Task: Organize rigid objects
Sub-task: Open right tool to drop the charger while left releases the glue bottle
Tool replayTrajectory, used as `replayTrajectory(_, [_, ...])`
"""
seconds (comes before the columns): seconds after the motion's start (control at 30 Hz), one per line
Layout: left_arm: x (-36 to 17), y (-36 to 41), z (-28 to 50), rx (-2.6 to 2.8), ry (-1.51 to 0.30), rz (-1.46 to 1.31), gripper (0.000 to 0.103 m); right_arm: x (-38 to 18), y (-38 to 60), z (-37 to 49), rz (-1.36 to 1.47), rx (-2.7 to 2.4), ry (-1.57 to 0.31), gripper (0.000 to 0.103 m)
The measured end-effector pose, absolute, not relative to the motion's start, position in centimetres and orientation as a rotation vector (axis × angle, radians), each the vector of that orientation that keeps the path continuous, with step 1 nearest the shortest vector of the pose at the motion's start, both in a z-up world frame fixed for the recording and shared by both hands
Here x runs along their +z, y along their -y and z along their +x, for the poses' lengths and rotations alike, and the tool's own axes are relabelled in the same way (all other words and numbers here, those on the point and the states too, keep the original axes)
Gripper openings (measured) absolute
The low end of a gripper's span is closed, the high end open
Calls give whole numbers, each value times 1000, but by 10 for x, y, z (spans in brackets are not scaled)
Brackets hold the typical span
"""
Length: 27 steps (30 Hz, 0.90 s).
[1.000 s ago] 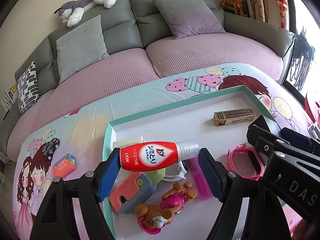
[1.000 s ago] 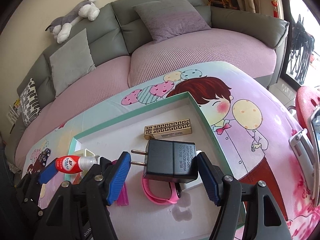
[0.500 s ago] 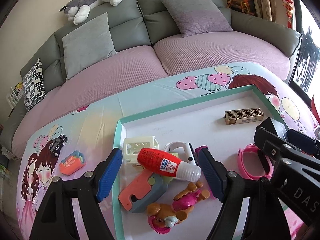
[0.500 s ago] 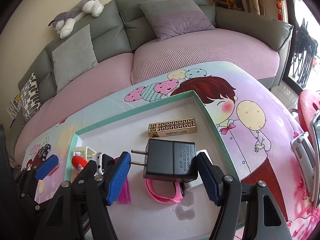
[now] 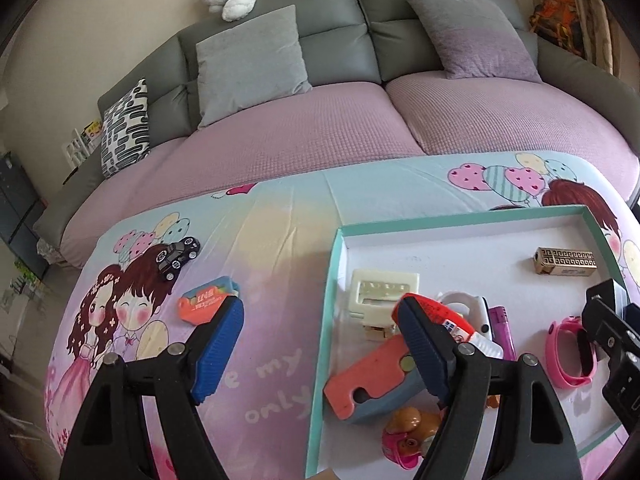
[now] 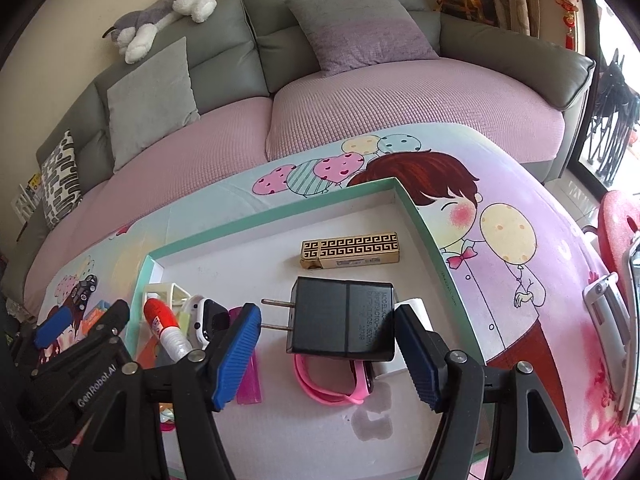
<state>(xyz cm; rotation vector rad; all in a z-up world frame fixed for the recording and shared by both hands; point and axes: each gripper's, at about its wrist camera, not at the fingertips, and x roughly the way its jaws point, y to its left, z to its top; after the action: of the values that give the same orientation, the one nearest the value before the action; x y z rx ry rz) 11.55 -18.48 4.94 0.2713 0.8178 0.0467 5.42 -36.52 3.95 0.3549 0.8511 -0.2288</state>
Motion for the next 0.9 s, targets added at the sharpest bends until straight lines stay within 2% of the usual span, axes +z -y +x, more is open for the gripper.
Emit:
replayTrajectory(0.1, [51,176,118,75,-818,245,81,37,363,56,333,-238,-867,74])
replayTrajectory(0.2, [49,173,120,87,-830,239,88,36,364,56,326,-245,-871,76])
replayTrajectory(0.37, [47,174,120,83,-836,243,88,35,365,56,321,-258,-870,80])
replayTrajectory(0.4, [47,174,120,82,-838,244,88,35,365,56,314,-263,-872,82])
replayTrajectory(0.47, [46,174,121,82,-841,241,88,34,364,57,299,-267,-872,100])
replayTrajectory(0.5, [46,174,120,83,-842,237,88,35,363,57,295,-267,-868,103])
replayTrajectory(0.9, [43,170,123,53,-837,178,88,37,364,56,285,-278,-847,103])
